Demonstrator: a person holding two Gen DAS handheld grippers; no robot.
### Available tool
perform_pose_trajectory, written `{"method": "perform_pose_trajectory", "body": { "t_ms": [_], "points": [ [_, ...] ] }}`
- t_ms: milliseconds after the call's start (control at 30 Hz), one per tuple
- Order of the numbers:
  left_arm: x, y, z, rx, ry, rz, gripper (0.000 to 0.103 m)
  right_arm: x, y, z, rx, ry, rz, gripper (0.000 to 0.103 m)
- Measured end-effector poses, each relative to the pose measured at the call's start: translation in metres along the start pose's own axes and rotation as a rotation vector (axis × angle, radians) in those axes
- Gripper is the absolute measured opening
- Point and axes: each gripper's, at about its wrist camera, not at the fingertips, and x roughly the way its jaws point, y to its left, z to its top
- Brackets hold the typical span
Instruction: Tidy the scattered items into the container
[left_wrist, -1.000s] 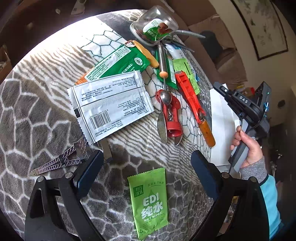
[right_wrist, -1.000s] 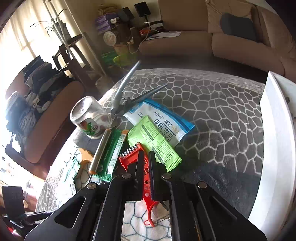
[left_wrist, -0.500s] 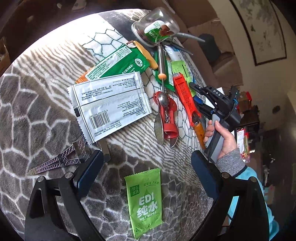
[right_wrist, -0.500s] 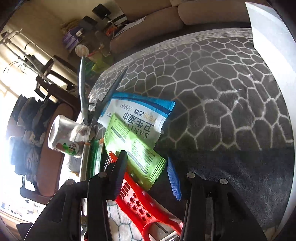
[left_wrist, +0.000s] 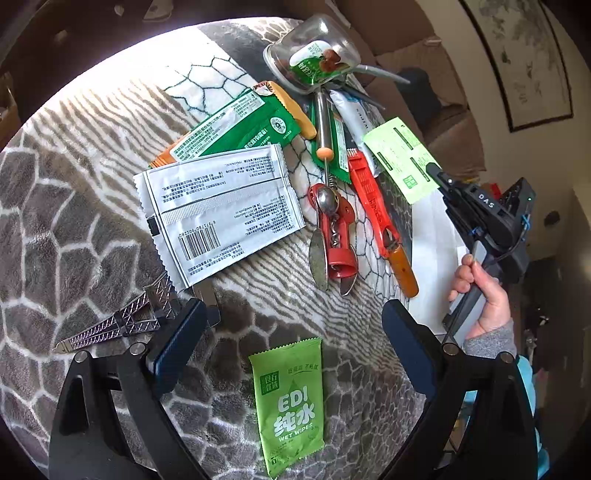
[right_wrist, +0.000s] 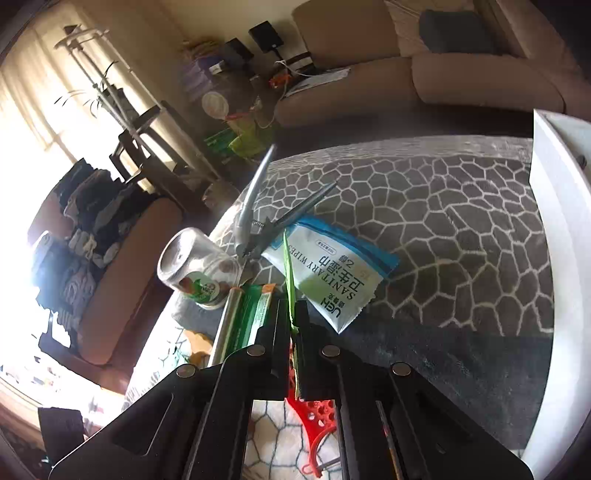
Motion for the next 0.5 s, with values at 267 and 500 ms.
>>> {"method": "perform_pose_trajectory", "body": {
  "t_ms": [267,500],
  "points": [
    [-0.014,0.005,-0.002,-0.023,-0.027,-0.014,0.095,-0.061,0.116,-0.137,-0.614,0.099,-0.19,0.002],
    [-0.037,0.001,-0.016,0.022,-0.028,0.032,0.095,-0.067,0.179,-0.255,-0.844,0.14,-0.227,0.002]
  ]
}}
